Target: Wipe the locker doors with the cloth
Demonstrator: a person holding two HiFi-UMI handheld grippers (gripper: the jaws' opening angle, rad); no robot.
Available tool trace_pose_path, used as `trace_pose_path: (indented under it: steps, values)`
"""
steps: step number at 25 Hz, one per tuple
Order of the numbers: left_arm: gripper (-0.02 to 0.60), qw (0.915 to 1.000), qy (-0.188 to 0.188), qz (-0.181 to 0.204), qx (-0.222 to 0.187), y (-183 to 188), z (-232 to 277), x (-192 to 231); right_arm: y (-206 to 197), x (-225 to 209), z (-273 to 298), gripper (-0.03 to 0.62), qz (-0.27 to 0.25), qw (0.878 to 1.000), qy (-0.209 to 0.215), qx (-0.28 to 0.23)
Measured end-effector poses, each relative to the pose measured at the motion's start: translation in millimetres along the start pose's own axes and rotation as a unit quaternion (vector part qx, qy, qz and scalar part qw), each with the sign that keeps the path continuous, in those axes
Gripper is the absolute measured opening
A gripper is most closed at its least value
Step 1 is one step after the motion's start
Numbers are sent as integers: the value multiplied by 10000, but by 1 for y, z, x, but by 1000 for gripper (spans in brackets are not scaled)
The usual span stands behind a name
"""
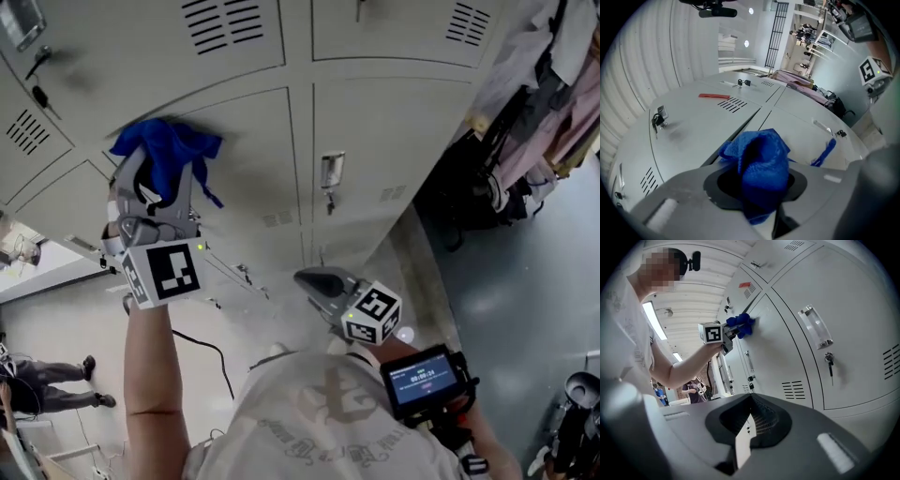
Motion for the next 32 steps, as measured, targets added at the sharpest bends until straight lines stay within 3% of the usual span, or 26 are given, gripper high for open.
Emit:
trace_pose_path:
  steps: [3,12,17,22,27,29,32]
  values:
    - [141,9990,-33,-450,-80,-13,-4,4,-5,4,-2,3,106,9999,-63,99]
    - [143,9959,293,-852,-40,-45,-28,53,-1,10,14,3,100,9998,16,194]
    - [143,9968,331,-711,147,-67,-37,55,-2,11,18,3,120,9997,10,209]
    - [140,9995,142,85,271,-82,-40,36,-5,9,18,3,150,9996,-7,244]
    - [140,9984,-140,514,169,-74,-28,-1,-6,7,15,3,174,9996,-37,209]
    - [138,9987,-173,470,114,-73,-26,-9,-6,5,13,3,200,9996,-79,201]
    - [140,9997,-7,-231,17,-79,-29,-4,-7,0,8,3,224,9994,-144,204]
Point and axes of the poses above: the fingertips, and each gripper's own axes: z forward along the fingers, x to its left, y out of its top, the point moved 3 cm from there along -z, backward along the fingers, and after that the axes turned 13 degrees about -z, right-handed, at the moved point
